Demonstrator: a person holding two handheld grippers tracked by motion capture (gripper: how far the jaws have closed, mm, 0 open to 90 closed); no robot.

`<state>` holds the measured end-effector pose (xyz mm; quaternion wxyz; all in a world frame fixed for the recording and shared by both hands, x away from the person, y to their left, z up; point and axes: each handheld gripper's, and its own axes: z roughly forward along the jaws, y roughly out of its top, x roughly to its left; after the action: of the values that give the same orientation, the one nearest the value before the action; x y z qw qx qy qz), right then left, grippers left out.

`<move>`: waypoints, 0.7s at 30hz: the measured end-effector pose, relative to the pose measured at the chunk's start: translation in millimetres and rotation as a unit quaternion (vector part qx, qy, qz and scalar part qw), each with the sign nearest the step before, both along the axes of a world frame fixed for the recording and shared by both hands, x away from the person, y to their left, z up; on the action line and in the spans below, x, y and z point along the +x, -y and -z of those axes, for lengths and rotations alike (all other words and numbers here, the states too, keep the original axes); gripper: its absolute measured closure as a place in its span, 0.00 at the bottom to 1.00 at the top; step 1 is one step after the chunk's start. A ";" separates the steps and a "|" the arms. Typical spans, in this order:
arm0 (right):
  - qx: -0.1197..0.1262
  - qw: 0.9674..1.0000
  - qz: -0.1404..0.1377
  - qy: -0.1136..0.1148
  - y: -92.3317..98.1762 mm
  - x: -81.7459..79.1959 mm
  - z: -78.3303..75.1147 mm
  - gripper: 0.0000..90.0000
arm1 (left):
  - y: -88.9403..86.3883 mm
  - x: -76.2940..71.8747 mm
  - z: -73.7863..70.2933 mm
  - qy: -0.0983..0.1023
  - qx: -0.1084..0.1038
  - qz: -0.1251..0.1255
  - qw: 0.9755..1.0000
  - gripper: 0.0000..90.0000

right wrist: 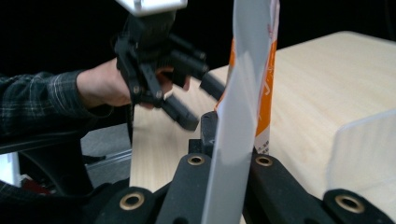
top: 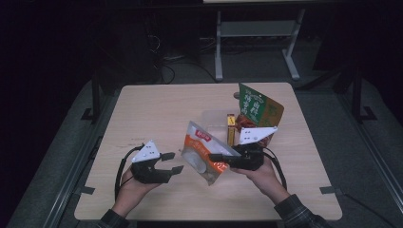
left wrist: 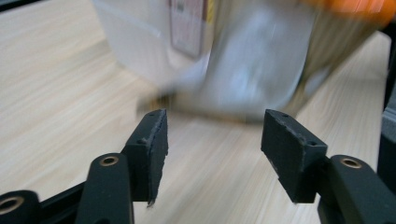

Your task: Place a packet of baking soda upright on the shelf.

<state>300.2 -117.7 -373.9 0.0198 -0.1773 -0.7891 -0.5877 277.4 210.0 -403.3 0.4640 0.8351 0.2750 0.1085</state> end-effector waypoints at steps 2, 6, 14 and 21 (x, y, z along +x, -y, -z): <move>0.008 1.000 0.010 0.008 5.0 3.7 -10.0 1.00 | -3.7 6.1 6.3 -0.013 0.001 -0.008 1.000 0.42; 0.014 0.999 0.025 0.015 12.2 9.4 -20.9 1.00 | -7.3 12.4 11.8 -0.028 -0.002 -0.017 0.999 0.39; 0.023 0.997 0.066 0.024 26.1 20.4 -36.6 1.00 | -5.6 17.5 19.4 -0.037 0.005 -0.022 0.999 0.33; 0.039 0.992 0.113 0.031 38.2 35.6 -50.7 1.00 | -0.7 18.0 22.6 -0.034 0.021 -0.017 0.999 0.28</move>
<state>335.8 -155.9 -323.2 -0.0640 -0.2465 -0.7405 -0.6219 295.4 210.7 -425.9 0.4348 0.8429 0.3029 0.0937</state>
